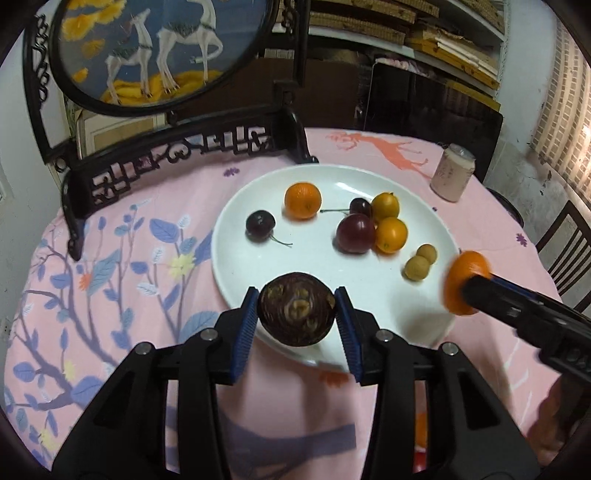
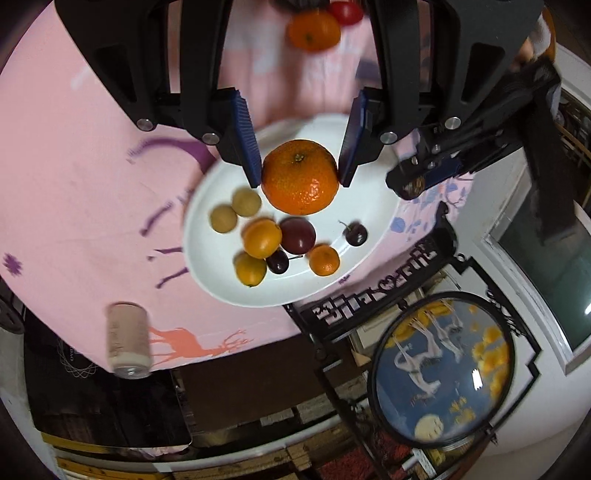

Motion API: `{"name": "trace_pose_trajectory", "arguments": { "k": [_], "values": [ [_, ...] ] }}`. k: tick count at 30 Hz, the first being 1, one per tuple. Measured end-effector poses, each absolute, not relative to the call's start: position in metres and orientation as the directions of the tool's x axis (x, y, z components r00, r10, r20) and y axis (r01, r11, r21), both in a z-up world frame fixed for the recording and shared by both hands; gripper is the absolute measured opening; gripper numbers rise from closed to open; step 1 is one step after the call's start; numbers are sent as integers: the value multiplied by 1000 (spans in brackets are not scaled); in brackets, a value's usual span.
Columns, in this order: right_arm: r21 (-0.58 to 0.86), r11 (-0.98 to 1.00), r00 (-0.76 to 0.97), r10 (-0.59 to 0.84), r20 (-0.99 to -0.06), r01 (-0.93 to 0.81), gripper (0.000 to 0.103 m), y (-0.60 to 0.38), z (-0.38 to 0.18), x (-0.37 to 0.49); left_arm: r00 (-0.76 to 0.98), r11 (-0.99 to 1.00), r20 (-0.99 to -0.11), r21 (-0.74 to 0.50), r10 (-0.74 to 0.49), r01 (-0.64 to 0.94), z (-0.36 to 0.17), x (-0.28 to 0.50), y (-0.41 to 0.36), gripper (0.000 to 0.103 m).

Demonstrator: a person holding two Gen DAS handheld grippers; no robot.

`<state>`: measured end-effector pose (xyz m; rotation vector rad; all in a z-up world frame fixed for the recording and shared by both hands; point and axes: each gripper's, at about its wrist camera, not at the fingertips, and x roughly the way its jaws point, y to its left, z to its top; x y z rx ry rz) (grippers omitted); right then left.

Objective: Organize fruits
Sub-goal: 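Carry both fruits over the white plate and open both tools to release them, then grasp another brown mangosteen with the left tool while the right tool grasps another tangerine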

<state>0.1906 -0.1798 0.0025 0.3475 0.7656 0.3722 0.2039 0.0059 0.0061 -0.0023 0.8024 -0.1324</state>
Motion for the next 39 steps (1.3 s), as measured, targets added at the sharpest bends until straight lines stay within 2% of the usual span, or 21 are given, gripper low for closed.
{"name": "trace_pose_trajectory", "arguments": {
  "k": [3, 6, 9, 13, 17, 22, 28, 34, 39],
  "values": [
    [432, 880, 635, 449, -629, -195, 46, -171, -12, 208, 683, 995, -726, -23, -86, 101, -6, 209, 7, 59],
    [425, 883, 647, 444, -620, -199, 61, -177, -12, 204, 676, 993, -729, -42, -107, 111, -8, 209, 9, 59],
    [421, 882, 672, 445, -593, -212, 61, -185, -3, 191, 686, 992, -719, -43, -113, 118, -5, 201, 10, 62],
    [413, 884, 688, 440, -576, -220, 61, -193, 5, 171, 712, 994, -697, -19, -89, 105, -2, 178, 12, 74],
    [414, 881, 678, 450, -581, -230, 61, -199, 0, 142, 691, 995, -717, -43, -97, 95, -10, 158, 21, 75],
    [395, 891, 677, 433, -595, -224, 61, -209, -11, 110, 678, 993, -729, -11, -90, 120, -17, 124, 23, 75],
    [430, 886, 685, 422, -594, -173, 61, -227, -18, 99, 701, 975, -698, 16, -149, 223, -13, 74, 14, 83],
    [449, 883, 684, 411, -603, -135, 61, -237, -22, 103, 666, 934, -723, 86, -181, 347, -26, 58, -9, 83],
    [452, 883, 676, 409, -612, -125, 61, -238, -24, 105, 650, 917, -738, 113, -181, 383, -33, 57, -17, 83]
  ]
}}
